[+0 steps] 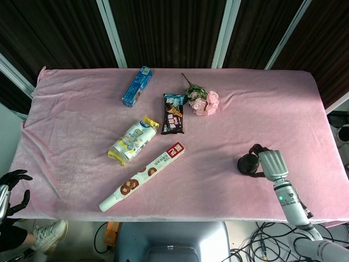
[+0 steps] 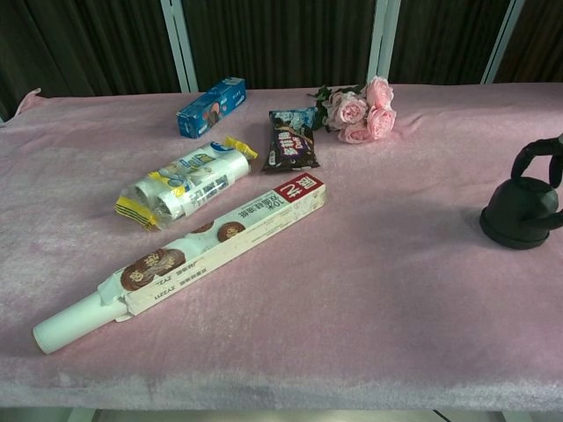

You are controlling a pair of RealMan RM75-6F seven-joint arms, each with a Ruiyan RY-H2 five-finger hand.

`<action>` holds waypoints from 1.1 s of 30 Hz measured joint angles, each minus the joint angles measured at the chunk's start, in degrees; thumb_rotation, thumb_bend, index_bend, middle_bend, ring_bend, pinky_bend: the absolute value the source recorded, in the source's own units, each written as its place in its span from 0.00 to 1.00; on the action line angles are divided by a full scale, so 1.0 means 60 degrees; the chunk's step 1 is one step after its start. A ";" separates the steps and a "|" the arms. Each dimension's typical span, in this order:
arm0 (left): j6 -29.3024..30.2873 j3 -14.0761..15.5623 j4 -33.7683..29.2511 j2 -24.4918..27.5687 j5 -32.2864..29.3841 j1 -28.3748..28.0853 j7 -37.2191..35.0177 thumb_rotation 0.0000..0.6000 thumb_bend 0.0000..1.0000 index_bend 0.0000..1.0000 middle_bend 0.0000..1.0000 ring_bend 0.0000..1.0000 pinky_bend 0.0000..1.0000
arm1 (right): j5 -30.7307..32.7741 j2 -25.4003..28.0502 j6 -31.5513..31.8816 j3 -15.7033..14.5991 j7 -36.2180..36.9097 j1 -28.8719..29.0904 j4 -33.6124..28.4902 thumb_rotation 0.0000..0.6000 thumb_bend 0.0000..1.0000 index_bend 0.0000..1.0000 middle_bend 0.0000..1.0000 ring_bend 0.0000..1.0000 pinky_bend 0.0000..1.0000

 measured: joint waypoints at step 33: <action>0.0018 -0.0009 -0.0034 -0.0006 -0.0024 0.0009 0.0051 1.00 0.48 0.39 0.23 0.19 0.37 | 0.0317 0.1010 0.0822 -0.0232 0.1151 -0.1431 0.0345 1.00 0.13 0.29 0.28 0.23 0.50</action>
